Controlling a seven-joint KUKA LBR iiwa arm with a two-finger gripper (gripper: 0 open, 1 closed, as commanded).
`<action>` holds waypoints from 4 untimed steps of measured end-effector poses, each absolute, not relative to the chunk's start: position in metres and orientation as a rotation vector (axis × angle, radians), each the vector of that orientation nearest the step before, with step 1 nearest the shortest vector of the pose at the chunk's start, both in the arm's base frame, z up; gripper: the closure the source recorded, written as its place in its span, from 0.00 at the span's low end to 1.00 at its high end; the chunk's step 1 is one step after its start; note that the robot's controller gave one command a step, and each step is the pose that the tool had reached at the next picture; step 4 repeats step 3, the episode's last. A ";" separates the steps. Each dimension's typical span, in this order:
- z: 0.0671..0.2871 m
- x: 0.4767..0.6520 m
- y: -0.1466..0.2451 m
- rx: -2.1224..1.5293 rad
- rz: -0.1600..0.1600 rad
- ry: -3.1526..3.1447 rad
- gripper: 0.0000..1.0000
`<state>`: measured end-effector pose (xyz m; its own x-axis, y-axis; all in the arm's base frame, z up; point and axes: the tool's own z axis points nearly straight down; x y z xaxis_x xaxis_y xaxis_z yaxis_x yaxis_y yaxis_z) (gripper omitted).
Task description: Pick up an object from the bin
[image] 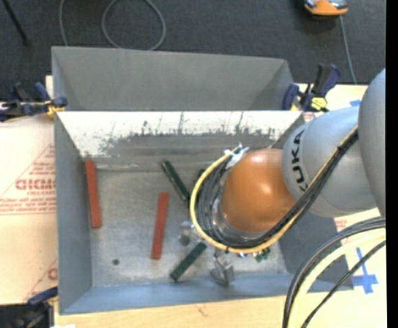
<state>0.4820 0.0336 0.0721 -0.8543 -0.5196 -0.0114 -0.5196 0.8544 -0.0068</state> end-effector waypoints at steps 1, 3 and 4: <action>0.072 0.480 0.035 -0.839 0.000 3.018 1.00; 0.236 0.504 -0.007 -0.731 -0.007 3.043 1.00; 0.236 0.504 -0.007 -0.731 -0.007 3.043 1.00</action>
Offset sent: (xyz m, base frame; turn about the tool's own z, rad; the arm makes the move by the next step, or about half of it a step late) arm 0.0000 0.0000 0.0000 0.0000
